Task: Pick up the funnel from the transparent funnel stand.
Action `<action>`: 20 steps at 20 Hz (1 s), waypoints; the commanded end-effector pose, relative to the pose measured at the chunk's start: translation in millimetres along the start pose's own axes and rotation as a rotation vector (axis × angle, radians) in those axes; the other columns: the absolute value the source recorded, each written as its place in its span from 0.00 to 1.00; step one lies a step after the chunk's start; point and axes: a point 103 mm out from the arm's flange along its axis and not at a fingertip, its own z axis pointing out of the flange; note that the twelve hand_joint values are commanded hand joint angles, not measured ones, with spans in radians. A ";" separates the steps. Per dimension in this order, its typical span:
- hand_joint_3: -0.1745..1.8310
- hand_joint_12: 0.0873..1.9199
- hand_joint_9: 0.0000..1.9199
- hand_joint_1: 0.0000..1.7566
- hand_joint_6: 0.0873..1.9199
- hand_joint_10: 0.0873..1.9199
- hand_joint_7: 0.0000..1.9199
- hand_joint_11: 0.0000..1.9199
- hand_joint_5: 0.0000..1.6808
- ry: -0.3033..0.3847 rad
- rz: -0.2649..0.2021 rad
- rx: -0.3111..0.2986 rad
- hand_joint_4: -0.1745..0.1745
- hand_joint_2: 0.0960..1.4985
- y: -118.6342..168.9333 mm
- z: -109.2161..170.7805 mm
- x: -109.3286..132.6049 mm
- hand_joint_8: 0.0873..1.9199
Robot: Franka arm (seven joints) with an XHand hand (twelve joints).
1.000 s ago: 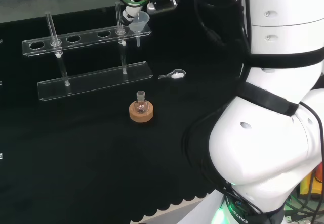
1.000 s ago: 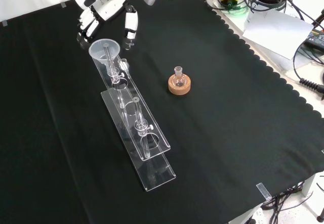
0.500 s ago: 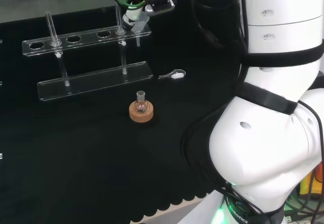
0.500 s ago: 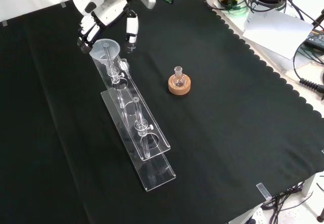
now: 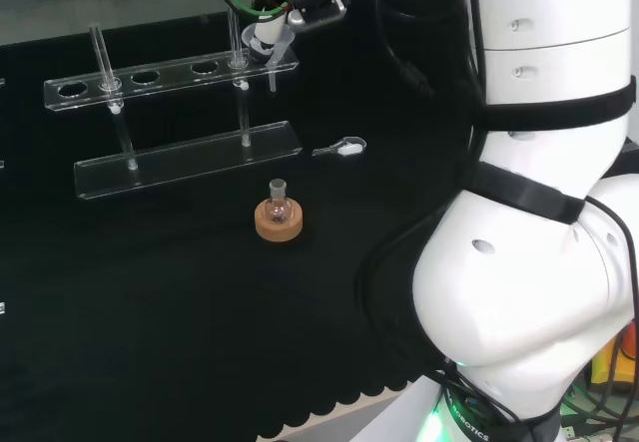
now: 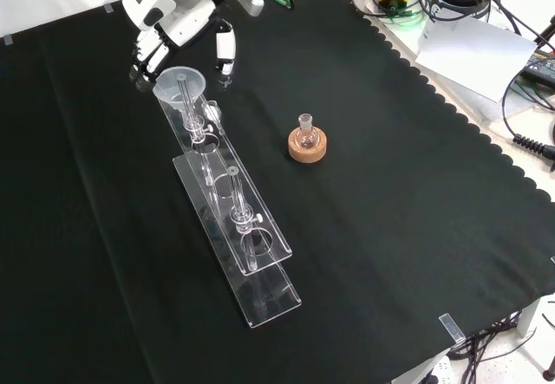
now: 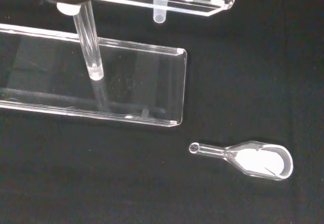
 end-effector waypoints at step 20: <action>0.37 0.73 0.14 0.45 0.00 0.40 0.00 0.17 0.06 -0.006 -0.008 -0.001 0.26 0.37 12.8 7.9 -3.2 0.22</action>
